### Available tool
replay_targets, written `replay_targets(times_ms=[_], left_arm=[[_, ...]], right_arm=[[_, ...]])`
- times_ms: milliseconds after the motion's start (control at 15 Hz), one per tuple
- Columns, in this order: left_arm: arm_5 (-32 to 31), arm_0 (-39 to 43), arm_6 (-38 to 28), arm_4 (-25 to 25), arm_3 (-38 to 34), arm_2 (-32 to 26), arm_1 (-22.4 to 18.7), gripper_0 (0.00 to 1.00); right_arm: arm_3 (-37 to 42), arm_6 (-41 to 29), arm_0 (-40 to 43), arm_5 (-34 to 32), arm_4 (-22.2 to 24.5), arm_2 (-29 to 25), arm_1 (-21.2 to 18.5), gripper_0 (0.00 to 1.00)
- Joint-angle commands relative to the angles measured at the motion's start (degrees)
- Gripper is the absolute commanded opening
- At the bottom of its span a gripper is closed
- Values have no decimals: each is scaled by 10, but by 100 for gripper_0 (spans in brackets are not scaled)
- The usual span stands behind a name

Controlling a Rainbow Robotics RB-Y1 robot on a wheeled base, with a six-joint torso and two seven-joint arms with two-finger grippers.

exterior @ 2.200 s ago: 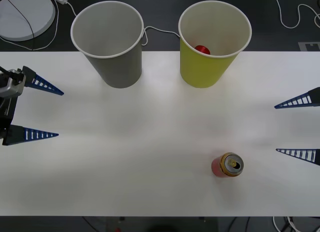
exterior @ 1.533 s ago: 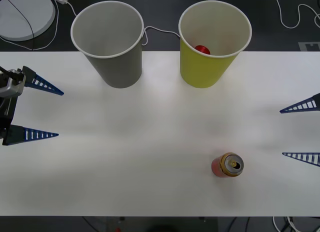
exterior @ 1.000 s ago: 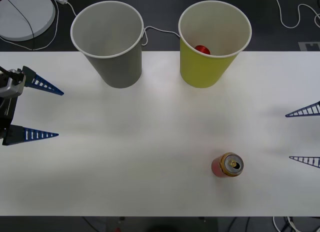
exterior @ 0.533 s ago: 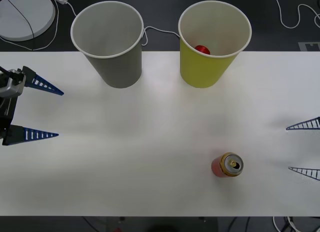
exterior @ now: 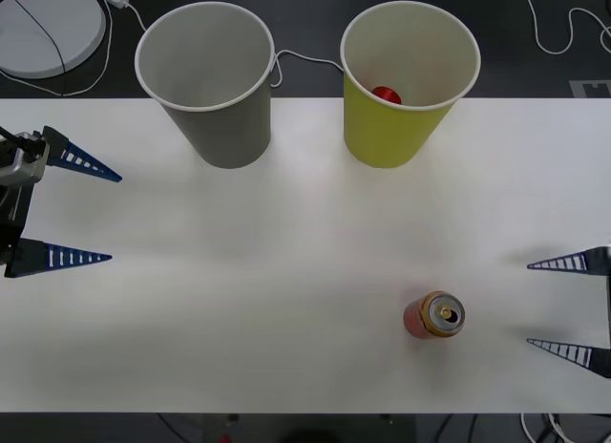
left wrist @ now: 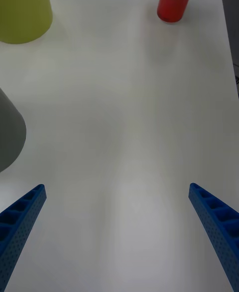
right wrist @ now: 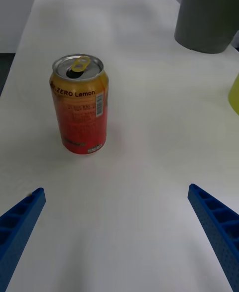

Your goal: Put the can into the green bin and the plastic bottle into the gray bin

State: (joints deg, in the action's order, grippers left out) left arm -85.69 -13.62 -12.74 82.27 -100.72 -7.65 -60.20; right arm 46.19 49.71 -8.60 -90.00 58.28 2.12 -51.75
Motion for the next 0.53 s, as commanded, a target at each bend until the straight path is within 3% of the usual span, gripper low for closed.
replay_targets(times_ms=[67, 533], left_arm=[[0, 0, 0, 0, 0, 0, 0, 100], [0, 0, 0, 0, 0, 0, 0, 100]], right_arm=[[-16, 7, -2, 0, -23, 20, 16, 100], [-29, 7, -3, 0, -29, 20, 86, 100]])
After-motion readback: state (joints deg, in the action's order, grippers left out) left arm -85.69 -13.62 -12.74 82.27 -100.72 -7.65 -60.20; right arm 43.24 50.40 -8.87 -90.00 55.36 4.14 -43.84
